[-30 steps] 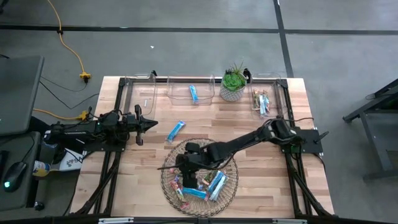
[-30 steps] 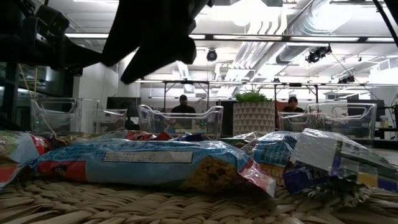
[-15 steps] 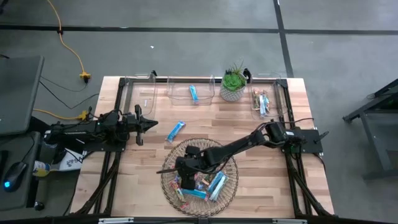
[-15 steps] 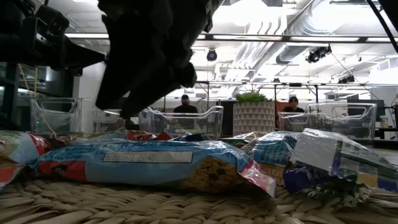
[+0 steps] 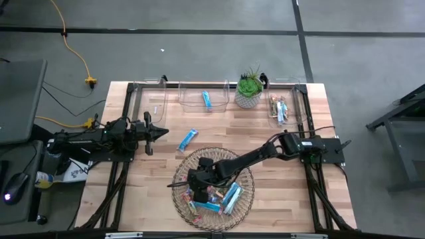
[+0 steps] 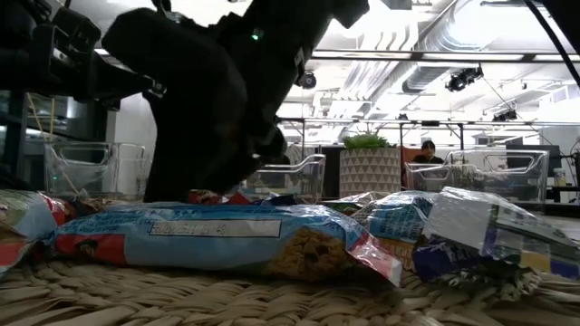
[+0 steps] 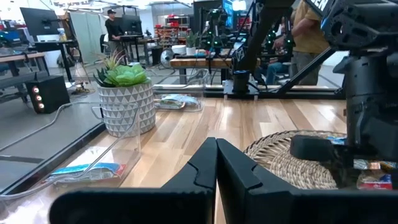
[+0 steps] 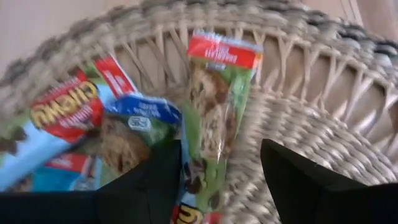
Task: Pick and place Granola Bars by type
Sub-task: Put the red granola bar into the middle transparent bin
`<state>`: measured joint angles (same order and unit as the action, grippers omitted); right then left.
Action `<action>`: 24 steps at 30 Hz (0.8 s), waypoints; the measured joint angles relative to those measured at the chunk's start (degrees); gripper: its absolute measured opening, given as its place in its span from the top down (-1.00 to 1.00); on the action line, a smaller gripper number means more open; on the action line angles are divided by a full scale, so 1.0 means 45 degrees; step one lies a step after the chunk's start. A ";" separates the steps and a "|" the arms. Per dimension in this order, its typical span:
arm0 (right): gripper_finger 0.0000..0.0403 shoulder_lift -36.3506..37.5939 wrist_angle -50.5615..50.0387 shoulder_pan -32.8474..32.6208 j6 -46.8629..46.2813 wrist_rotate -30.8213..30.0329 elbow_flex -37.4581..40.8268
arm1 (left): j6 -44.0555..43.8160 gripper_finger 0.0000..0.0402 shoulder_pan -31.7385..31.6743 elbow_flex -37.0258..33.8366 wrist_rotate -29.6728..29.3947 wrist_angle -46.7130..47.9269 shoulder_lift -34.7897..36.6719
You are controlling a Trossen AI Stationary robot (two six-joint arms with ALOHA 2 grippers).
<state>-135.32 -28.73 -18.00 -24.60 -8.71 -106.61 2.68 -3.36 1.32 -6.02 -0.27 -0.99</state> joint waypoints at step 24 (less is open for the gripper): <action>0.62 -0.0287 0.0072 0.0019 0.0131 -0.0065 -0.0024 | 0.0004 0.99 0.0000 -0.0002 0.0000 0.0000 0.0000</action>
<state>-136.62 -28.41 -17.91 -24.01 -9.00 -106.72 2.70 -3.36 1.31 -6.02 -0.27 -0.99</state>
